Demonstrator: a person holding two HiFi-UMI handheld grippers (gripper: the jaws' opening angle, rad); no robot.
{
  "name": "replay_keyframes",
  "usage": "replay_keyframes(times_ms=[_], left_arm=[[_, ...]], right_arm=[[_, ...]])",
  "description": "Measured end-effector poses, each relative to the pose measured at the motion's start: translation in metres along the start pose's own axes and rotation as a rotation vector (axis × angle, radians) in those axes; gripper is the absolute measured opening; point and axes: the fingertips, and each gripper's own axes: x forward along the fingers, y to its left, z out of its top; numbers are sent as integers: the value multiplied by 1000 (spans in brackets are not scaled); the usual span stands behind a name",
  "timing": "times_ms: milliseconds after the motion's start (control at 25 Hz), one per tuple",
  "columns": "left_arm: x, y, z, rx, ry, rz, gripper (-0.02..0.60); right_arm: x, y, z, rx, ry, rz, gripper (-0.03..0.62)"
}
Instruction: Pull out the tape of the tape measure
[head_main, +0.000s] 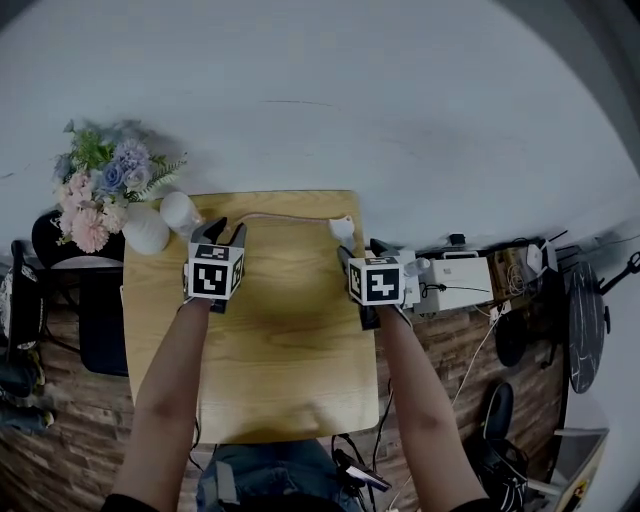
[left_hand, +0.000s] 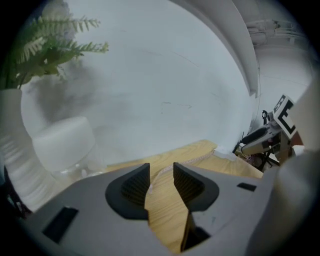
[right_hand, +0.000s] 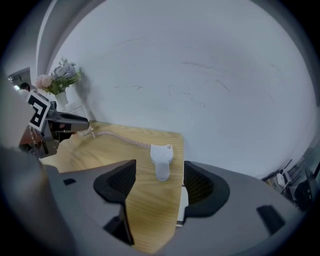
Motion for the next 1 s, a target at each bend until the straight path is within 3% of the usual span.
replay_keyframes(times_ms=[640, 1000], left_arm=[[-108, -27, 74, 21, -175, 1, 135], [-170, -43, 105, 81, -279, -2, 135]], right_arm=[[-122, 24, 41, 13, -161, 33, 301], [-182, 34, 53, -5, -257, 26, 299]])
